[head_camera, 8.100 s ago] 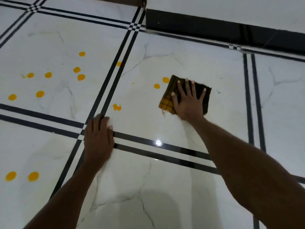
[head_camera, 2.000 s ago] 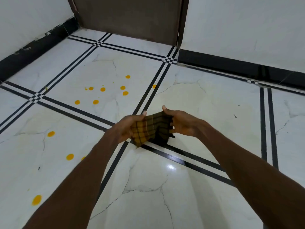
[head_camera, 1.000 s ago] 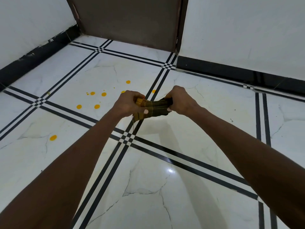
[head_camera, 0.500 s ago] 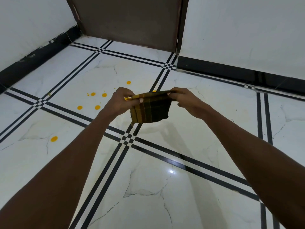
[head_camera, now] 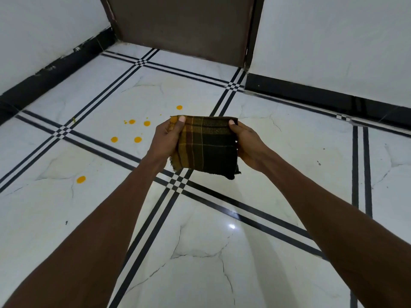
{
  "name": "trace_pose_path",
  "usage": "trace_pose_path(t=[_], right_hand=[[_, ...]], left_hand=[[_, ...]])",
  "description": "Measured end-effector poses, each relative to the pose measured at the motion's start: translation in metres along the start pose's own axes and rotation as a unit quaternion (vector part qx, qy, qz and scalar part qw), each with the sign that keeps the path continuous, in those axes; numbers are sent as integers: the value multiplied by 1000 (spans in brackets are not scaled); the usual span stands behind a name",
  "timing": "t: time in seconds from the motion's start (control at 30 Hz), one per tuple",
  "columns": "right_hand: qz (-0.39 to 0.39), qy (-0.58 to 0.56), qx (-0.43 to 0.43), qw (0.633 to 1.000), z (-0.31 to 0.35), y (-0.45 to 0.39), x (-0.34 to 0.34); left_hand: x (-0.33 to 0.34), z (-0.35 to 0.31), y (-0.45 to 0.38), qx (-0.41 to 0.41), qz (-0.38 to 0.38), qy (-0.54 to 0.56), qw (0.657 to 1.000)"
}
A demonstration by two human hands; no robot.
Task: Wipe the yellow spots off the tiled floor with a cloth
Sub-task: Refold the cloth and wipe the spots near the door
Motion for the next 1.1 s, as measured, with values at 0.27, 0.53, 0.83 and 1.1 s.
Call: trace_pose_path(t=[0.27, 0.53, 0.83, 1.1], right_hand=[[64, -141, 139, 978, 6, 85, 90], [46, -63, 155, 985, 105, 228, 186], [39, -48, 182, 981, 132, 337, 332], [15, 17, 136, 990, 97, 375, 413]], left_hand=[[-69, -36, 91, -110, -66, 27, 991], [-182, -140, 228, -235, -83, 108, 962], [-326, -191, 333, -227, -129, 73, 963], [-399, -139, 374, -240, -67, 43, 968]])
Point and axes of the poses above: each hand's wrist, its own y-axis away from the middle knuckle, its own x-axis out of the palm, z = x × y, the point moved 9 cm from there along -y, towards the middle knuckle, and after that the axes turned 3 degrees about -y, right-handed, at the moved point
